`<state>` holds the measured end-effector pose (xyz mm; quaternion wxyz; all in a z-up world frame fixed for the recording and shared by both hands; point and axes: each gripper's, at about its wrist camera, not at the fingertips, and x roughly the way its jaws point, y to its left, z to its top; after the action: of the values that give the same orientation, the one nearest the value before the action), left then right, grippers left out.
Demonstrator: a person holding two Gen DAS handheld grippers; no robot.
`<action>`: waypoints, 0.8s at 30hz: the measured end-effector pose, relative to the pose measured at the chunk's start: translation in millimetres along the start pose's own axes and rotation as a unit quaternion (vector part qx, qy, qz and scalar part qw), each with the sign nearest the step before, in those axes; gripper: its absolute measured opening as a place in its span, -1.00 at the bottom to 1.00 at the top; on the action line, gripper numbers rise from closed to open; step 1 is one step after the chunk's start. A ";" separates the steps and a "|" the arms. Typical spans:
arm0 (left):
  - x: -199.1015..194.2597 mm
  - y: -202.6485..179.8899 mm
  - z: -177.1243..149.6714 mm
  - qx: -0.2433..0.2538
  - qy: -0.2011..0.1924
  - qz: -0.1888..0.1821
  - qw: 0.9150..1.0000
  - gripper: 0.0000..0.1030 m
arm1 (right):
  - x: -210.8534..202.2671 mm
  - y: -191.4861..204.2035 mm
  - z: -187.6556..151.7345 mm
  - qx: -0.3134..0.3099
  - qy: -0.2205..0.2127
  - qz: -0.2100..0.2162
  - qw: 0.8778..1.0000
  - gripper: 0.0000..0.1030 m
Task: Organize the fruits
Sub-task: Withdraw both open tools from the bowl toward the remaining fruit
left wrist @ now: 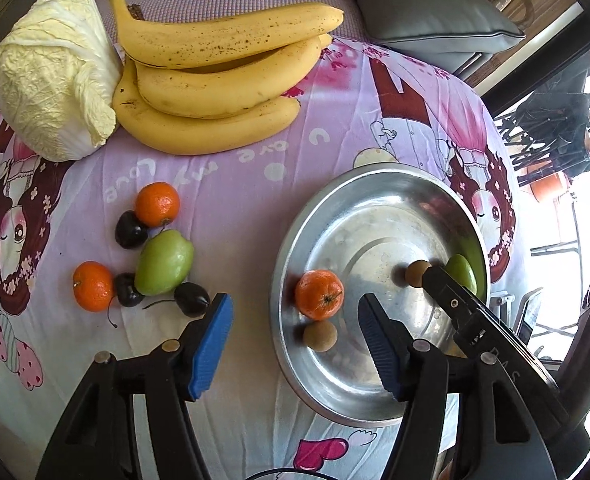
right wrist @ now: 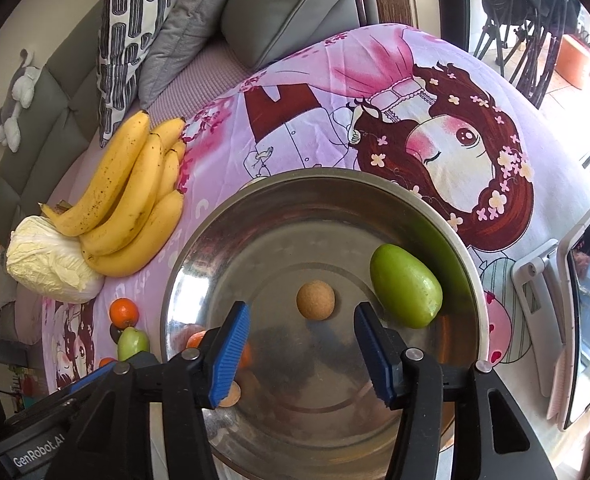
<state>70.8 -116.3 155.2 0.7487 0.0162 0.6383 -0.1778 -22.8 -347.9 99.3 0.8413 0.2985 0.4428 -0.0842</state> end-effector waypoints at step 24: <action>8.2 85.5 -0.7 -0.106 0.007 0.054 0.993 0.46 | 22.2 35.3 -16.3 -0.066 0.034 -0.018 0.997 0.60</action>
<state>95.6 -38.1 129.9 0.7502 -0.0280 0.6570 -0.0687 -6.6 -307.3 89.7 0.8421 0.2366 0.4809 -0.0599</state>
